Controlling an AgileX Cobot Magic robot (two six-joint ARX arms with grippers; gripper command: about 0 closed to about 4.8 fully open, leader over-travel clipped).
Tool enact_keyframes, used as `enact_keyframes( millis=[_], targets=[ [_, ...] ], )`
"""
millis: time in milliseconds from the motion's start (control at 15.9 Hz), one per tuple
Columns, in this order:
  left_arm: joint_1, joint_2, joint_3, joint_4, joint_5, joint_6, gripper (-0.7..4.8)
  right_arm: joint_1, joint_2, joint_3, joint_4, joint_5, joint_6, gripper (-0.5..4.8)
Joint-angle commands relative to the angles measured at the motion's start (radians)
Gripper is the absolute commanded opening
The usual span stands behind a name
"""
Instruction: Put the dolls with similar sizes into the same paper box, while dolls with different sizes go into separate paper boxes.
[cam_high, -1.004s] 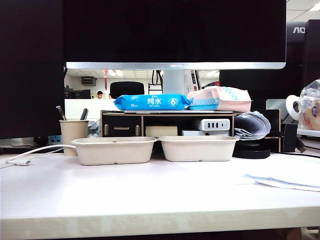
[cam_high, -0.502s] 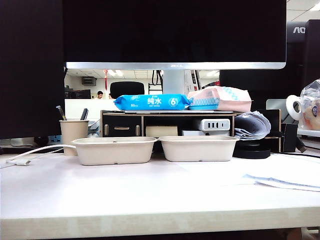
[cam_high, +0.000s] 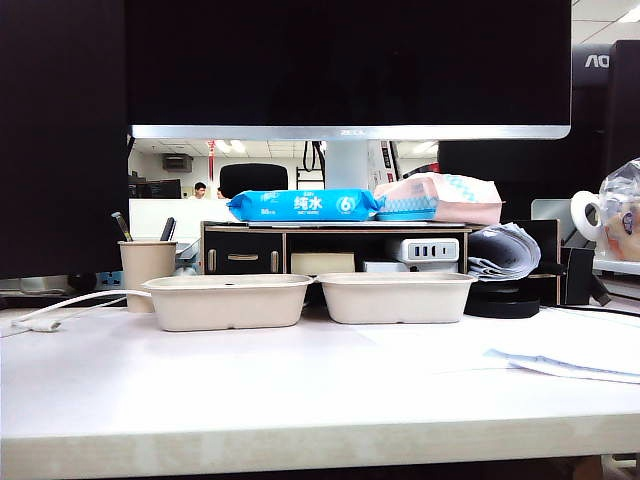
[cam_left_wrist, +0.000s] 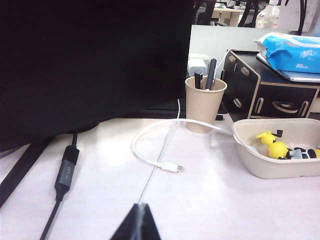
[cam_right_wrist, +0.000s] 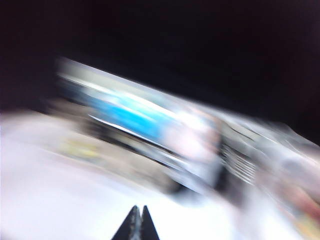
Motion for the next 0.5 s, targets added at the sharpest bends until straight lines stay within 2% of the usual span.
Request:
enact_keyframes(
  millis=[63, 188, 314, 502],
  targets=[
    [0.001, 0.0, 0.001, 0.01, 0.003, 0.0, -0.05, -0.151, -0.143, -0.431, 0.431, 0.228, 0.014, -0.06],
    [0.001, 0.0, 0.001, 0.009, 0.003, 0.0, -0.05, -0.258, -0.214, -0.766, 0.771, 0.204, 0.061, -0.06],
    [0.001, 0.0, 0.001, 0.009, 0.003, 0.0, -0.05, -0.327, -0.246, -1.005, 0.94, 0.028, 0.063, -0.06],
    [0.001, 0.0, 0.001, 0.009, 0.005, 0.0, -0.05, -0.348, -0.305, -1.35, 1.201, -0.002, 0.064, -0.06]
  ],
)
